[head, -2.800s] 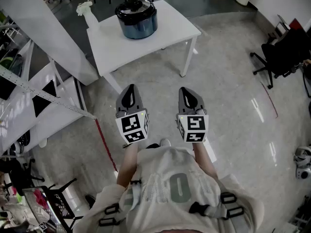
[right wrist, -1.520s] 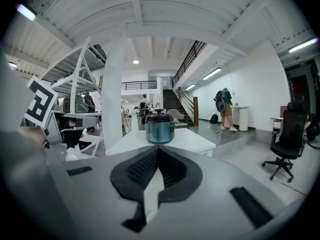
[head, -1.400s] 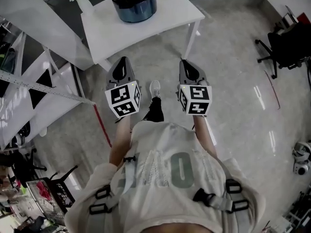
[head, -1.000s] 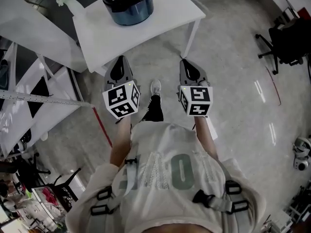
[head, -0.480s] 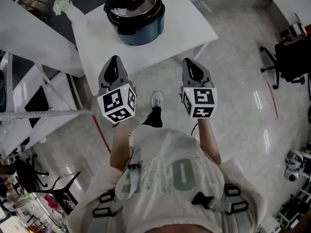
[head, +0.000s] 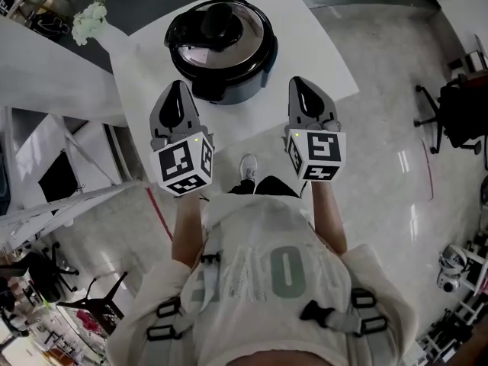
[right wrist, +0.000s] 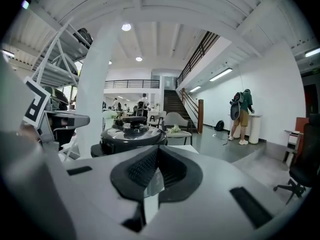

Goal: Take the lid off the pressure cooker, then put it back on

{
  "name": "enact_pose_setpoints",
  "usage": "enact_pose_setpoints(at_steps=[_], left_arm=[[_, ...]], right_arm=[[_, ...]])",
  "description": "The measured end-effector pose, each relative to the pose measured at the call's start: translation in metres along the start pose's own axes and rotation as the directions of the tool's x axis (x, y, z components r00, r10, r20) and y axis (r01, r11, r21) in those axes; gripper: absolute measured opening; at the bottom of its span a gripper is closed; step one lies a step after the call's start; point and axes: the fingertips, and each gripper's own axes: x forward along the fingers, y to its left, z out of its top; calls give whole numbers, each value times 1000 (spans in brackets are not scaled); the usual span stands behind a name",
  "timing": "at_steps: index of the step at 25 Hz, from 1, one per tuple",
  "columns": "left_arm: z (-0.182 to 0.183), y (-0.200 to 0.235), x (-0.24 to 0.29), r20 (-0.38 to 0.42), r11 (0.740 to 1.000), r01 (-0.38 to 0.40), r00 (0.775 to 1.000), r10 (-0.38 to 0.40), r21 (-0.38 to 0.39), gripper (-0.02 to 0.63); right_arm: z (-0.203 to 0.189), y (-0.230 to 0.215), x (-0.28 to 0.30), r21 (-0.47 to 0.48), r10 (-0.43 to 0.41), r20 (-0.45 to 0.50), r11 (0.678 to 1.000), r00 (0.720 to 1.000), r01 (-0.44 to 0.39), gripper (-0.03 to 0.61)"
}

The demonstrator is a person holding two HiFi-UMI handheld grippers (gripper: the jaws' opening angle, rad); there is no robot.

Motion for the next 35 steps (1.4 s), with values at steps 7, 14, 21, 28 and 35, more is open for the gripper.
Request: enact_pose_setpoints(at_steps=[7,14,21,28,35], left_arm=[[-2,-2,21,-11,999,-12,1000,13,42,20],[6,0,16,10,999,-39,999,39,20,21],[5,7,8,25,997,-43,999,44,-66,316],[3,23,6,9,992,-55,998,56,-109,345],[4,21,13,9,995,-25,1000,26,-101,345]], right_arm=[[10,10,32,-29,73,-3,997,997,-73,9],[18,12,36,-30,99,10,995,995,-98,9],[13,17,40,42,180,24,983,983,-181,373],[17,19,38,57,206,56,976,977,-209,385],[15,21,46,36,206,34,978,978,-207,383]])
